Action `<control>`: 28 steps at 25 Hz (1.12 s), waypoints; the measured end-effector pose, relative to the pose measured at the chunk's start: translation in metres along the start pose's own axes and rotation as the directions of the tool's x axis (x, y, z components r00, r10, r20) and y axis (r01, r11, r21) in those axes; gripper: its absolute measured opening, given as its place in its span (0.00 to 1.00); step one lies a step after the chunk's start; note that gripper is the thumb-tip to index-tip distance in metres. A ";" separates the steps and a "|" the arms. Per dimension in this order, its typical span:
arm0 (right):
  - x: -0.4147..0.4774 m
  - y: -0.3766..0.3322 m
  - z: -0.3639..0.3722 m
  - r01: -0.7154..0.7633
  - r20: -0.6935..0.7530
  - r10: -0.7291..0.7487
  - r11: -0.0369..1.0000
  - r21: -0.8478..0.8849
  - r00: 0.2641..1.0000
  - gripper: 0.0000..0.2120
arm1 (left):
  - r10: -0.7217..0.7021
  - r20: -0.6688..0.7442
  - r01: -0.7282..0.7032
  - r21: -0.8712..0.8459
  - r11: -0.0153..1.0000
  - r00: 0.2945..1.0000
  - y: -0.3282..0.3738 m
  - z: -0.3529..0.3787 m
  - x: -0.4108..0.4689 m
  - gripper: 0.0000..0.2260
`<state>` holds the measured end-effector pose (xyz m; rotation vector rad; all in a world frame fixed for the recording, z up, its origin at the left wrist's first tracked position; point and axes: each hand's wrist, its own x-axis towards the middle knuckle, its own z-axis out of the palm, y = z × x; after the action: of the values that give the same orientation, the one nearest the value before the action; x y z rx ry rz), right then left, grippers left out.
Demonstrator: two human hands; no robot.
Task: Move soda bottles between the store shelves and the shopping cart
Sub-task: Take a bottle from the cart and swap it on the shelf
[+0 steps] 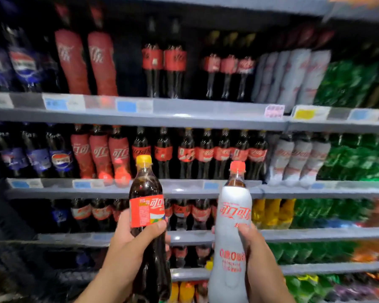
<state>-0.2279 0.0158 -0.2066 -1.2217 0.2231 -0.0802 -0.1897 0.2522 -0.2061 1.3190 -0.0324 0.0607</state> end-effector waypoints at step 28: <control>0.147 -0.272 -0.133 0.596 -0.120 -0.785 0.550 -0.585 0.607 0.30 | 0.551 0.304 -0.622 0.238 0.746 0.777 0.121 0.252 0.170 0.21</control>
<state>-0.0971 -0.2263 -0.0132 -1.7555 0.0526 -1.0538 -0.0246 0.0431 -0.0162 1.6021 -0.6613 0.4878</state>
